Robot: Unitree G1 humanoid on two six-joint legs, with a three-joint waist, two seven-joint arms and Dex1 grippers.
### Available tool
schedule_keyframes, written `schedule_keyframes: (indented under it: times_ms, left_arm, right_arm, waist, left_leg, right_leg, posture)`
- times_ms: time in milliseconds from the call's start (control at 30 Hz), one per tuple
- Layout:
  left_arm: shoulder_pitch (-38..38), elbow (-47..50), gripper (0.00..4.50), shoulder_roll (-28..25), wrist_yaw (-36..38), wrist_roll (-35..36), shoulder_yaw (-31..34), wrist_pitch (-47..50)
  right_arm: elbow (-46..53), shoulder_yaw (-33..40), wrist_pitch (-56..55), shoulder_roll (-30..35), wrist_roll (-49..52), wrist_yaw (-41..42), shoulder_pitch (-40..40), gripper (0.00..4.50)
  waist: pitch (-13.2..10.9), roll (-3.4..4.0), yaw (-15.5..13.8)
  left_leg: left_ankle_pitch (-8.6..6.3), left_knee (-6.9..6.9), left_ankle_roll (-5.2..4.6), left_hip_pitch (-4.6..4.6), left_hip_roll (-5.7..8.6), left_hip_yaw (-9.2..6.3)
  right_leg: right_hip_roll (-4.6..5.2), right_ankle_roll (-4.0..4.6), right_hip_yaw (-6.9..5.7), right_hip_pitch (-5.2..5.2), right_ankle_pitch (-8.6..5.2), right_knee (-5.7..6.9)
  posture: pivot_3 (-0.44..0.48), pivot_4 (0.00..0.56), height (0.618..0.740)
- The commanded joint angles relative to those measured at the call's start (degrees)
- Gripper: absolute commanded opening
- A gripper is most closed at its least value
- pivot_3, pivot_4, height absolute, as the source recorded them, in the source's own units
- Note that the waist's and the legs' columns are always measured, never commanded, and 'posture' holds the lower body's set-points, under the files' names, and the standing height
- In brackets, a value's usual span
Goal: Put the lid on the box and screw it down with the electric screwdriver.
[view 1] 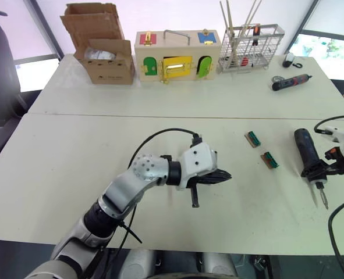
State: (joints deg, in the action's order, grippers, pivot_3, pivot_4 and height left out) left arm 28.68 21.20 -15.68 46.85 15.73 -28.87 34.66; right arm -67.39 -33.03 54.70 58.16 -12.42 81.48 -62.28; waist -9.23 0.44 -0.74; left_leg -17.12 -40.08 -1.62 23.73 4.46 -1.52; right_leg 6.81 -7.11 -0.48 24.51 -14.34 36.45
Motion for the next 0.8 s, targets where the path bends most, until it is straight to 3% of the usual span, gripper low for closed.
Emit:
schedule_keyframes:
  times_ms: [33,100,333,500,733,800]
  left_arm:
    - [-0.15,3.47,0.0,0.18,-0.74,0.84,0.64,0.55]
    - [-0.12,3.46,0.0,0.11,-0.98,0.88,0.87,0.68]
    - [0.02,2.6,0.0,0.44,-1.48,0.36,0.71,0.43]
    - [-0.03,2.04,0.0,0.04,-0.66,0.22,0.35,-0.39]
    - [1.59,-0.44,0.0,0.46,0.1,-0.62,0.3,-2.11]
    - [1.92,-0.78,0.0,0.52,0.32,-0.69,0.35,-2.32]
  right_arm:
    - [-1.61,0.73,-2.41,-0.34,-1.92,1.45,1.58,2.39]
    - [-1.52,0.65,-3.44,0.1,-2.99,2.74,2.8,1.89]
    - [-1.28,2.33,-8.15,0.78,-5.28,4.41,4.35,1.89]
    - [3.91,2.28,-21.44,5.58,-6.11,10.6,8.81,1.89]
    - [5.12,5.49,-20.39,5.09,-5.79,9.73,10.54,1.89]
    - [4.82,6.91,-19.69,4.59,-5.55,7.54,11.13,2.9]
  waist:
    - [0.0,-0.01,0.0]
    - [0.03,-0.04,-0.02]
    - [0.1,-0.16,-0.11]
    - [0.1,-0.17,-0.42]
    - [0.1,-0.18,-0.11]
    - [0.12,-0.21,-0.1]
  left_leg:
    - [0.0,0.0,0.0,0.0,0.0,-0.01]
    - [0.0,0.02,0.0,-0.01,-0.01,-0.01]
    - [0.01,0.02,0.02,-0.02,-0.01,-0.1]
    - [0.01,0.02,0.02,-0.03,0.01,-0.14]
    - [0.03,0.02,0.06,-0.03,0.0,-0.15]
    - [0.03,0.02,0.06,-0.03,-0.01,-0.16]
  right_leg:
    - [0.0,0.0,-0.01,0.0,0.0,0.0]
    - [-0.01,0.0,-0.01,0.0,0.0,0.0]
    - [-0.01,0.0,-0.05,-0.06,0.0,0.0]
    - [-0.02,0.0,-0.16,-0.09,0.0,-0.01]
    - [-0.01,0.0,-0.17,-0.09,0.0,0.0]
    - [-0.01,0.0,-0.16,-0.09,0.0,0.0]
  posture:
    - [0.0,0.15,0.694]
    - [0.0,0.15,0.694]
    - [0.0,0.15,0.694]
    - [0.0,0.15,0.694]
    - [0.0,0.15,0.694]
    - [0.0,0.15,0.694]
